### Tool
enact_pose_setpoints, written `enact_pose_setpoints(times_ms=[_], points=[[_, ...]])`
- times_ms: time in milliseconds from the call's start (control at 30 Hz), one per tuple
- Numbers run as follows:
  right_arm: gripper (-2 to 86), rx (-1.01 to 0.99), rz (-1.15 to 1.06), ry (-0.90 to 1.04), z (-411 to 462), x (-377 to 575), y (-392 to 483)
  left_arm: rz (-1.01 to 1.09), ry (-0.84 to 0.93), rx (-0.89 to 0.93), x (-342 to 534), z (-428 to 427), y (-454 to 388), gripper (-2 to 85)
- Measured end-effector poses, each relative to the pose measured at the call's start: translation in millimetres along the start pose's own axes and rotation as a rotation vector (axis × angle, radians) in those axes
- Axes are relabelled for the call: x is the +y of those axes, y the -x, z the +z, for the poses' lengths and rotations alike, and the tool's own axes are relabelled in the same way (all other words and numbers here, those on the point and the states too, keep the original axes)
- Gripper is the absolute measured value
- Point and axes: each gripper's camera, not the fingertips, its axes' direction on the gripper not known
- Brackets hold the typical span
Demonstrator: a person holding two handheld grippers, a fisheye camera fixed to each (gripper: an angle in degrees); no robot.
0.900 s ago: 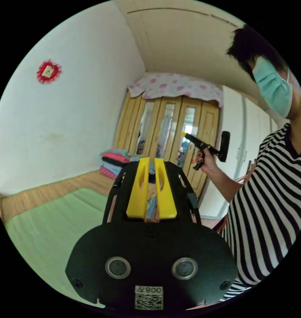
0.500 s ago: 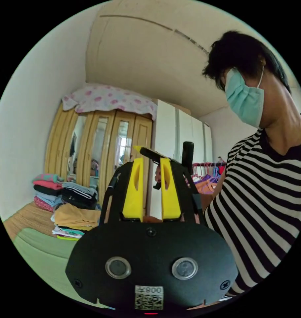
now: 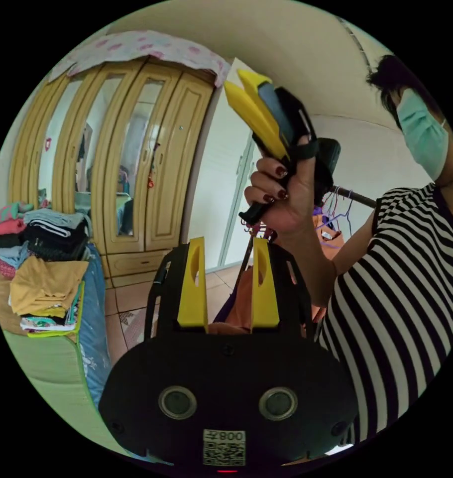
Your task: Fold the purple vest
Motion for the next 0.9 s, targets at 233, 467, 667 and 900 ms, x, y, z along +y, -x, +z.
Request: enact_pose_setpoints(times_ms=[233, 467, 667, 900], points=[[7.3, 0.052, 0.04, 0.026, -67.0, -15.2, -55.0, 0.13, 0.169, 0.208, -28.7, 136.2, 18.0, 12.2], [7.3, 0.023, 0.004, -0.017, -117.7, -48.9, -79.5, 0.176, 0.232, 0.275, -61.6, 219.6, 40.7, 11.2], [7.0, -0.037, -0.052, -0.054, -141.5, -52.8, -91.3, 0.233, 0.229, 0.436, -98.2, 278.4, 57.6, 10.1], [6.6, -0.102, 0.025, -0.065, -157.8, -41.8, -145.6, 0.254, 0.26, 0.522, -117.0, 323.2, 86.8, 4.8]])
